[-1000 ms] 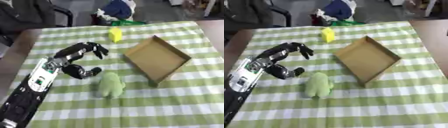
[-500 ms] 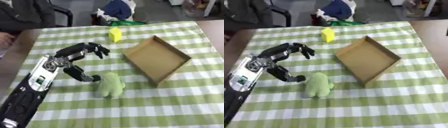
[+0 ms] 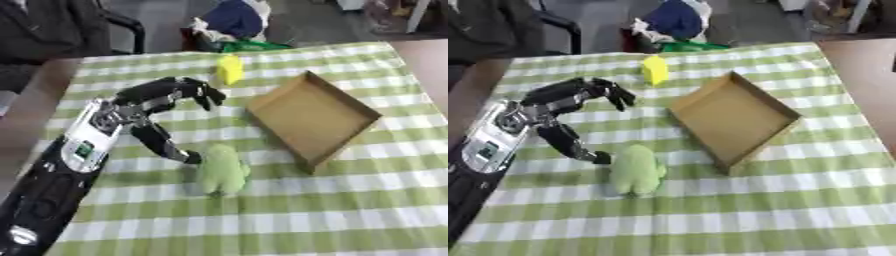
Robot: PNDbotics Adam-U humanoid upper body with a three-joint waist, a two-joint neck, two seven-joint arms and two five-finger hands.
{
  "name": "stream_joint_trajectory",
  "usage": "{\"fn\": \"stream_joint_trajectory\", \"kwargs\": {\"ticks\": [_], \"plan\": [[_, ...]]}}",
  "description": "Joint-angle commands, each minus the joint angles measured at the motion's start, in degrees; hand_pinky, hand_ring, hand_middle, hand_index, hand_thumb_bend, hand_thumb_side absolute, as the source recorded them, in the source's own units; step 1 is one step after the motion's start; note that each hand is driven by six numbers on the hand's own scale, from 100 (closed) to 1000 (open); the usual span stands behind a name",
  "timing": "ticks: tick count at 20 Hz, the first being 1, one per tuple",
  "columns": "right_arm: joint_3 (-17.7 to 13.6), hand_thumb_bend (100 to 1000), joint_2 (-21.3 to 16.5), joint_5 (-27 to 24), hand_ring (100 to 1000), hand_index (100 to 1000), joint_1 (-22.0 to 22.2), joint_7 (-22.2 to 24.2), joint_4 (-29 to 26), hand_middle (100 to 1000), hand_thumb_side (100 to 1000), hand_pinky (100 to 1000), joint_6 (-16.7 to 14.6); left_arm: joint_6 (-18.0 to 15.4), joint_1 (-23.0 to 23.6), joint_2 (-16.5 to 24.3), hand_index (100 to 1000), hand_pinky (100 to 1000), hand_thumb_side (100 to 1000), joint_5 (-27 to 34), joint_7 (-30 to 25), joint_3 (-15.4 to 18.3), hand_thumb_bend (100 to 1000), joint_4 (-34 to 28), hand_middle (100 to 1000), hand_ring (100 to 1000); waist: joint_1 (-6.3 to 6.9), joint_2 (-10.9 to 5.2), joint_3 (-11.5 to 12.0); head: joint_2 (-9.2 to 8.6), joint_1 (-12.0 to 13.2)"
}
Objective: Pick up objects on the table and place them in the box.
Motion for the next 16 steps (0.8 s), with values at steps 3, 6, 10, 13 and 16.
{"fn": "stream_joint_trajectory", "kwargs": {"ticks": [3, 6, 10, 13, 16], "plan": [[-0.25, 100, -0.89, -0.24, 799, 968, -0.44, 0.21, -0.28, 720, 463, 862, -0.18, -20.91, -3.50, 4.96, 923, 779, 217, -2.56, -17.48, -2.73, 729, 3.08, 743, 730, 0.04, -1.02, -0.08, -0.23, 0.11], [-0.19, 100, -0.84, -0.26, 799, 968, -0.43, 0.27, -0.15, 720, 463, 862, -0.18, -22.63, -3.97, 5.17, 923, 779, 209, -4.08, -17.48, -3.87, 720, 4.96, 736, 732, 0.11, -1.03, -0.07, -0.19, 0.04], [-0.11, 100, -0.83, -0.29, 799, 968, -0.42, 0.34, -0.08, 719, 463, 862, -0.20, -23.02, -3.93, 4.64, 922, 778, 206, -4.70, -17.49, -5.80, 704, 6.11, 733, 733, 0.06, -1.04, -0.16, -0.16, 0.12], [-0.08, 100, -0.79, -0.41, 798, 968, -0.40, 0.35, 0.02, 718, 464, 862, -0.19, -23.04, -4.07, 4.14, 924, 781, 201, -3.32, -17.49, -6.88, 681, 6.11, 734, 737, 0.05, -1.09, -0.22, -0.16, 0.14], [0.00, 100, -0.78, -0.54, 798, 968, -0.42, 0.42, 0.11, 717, 464, 862, -0.22, -23.05, -4.31, 3.85, 928, 782, 205, -1.53, -17.49, -8.63, 666, 6.14, 734, 740, 0.05, -1.13, -0.31, -0.19, 0.17]]}}
